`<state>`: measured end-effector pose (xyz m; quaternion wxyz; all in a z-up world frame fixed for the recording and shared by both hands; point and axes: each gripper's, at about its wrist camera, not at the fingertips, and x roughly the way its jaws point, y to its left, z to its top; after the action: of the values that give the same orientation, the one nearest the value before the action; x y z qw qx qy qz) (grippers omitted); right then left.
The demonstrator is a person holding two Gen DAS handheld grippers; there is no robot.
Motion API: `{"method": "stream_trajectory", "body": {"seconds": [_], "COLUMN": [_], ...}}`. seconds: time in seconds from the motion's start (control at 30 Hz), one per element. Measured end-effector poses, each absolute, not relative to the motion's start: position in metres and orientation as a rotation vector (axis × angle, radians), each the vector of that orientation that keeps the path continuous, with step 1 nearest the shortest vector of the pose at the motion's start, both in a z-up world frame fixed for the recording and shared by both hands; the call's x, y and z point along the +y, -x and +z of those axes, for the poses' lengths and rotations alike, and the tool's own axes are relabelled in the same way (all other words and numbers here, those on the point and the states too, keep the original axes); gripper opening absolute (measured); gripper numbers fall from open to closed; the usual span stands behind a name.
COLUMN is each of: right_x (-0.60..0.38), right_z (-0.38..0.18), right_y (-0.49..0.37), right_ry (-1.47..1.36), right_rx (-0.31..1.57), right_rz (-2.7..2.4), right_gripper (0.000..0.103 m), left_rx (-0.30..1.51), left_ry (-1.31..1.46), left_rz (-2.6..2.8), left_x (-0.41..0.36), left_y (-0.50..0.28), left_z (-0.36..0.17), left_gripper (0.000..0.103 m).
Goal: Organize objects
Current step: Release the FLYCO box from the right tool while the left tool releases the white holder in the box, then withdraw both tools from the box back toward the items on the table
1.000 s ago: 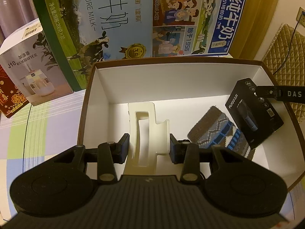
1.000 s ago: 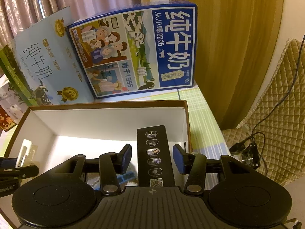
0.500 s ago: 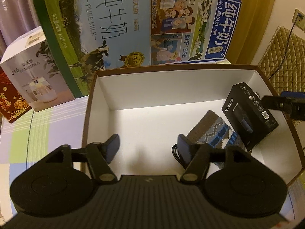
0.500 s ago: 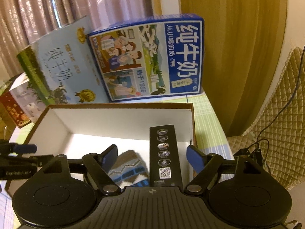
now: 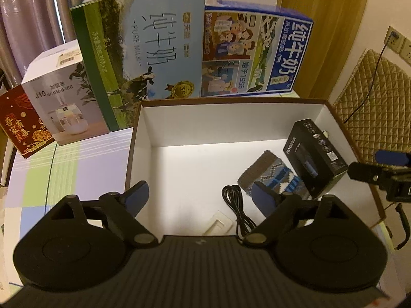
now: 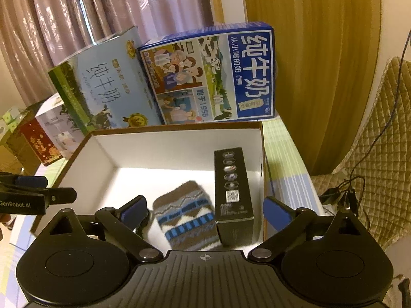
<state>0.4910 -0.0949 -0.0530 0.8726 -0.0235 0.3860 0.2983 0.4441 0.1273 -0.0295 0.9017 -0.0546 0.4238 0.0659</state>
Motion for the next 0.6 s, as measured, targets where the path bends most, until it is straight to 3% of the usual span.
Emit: {"method": "stream_trajectory", "body": {"seconds": [0.17, 0.6], "right_x": [-0.107, -0.132], "right_z": [-0.046, -0.034], "right_y": [-0.472, -0.418], "right_ry": [0.031, 0.008], "right_rx": [0.81, 0.828], "right_rz": [0.621, 0.625], "right_gripper": [0.098, 0.101], "left_rx": [0.864, 0.86], "left_ry": [0.122, 0.169], "left_rz": [0.133, 0.119], "left_x": [0.121, 0.104], "left_y": [-0.425, -0.365], "left_z": [-0.018, -0.004], "left_gripper": [0.09, 0.09]}}
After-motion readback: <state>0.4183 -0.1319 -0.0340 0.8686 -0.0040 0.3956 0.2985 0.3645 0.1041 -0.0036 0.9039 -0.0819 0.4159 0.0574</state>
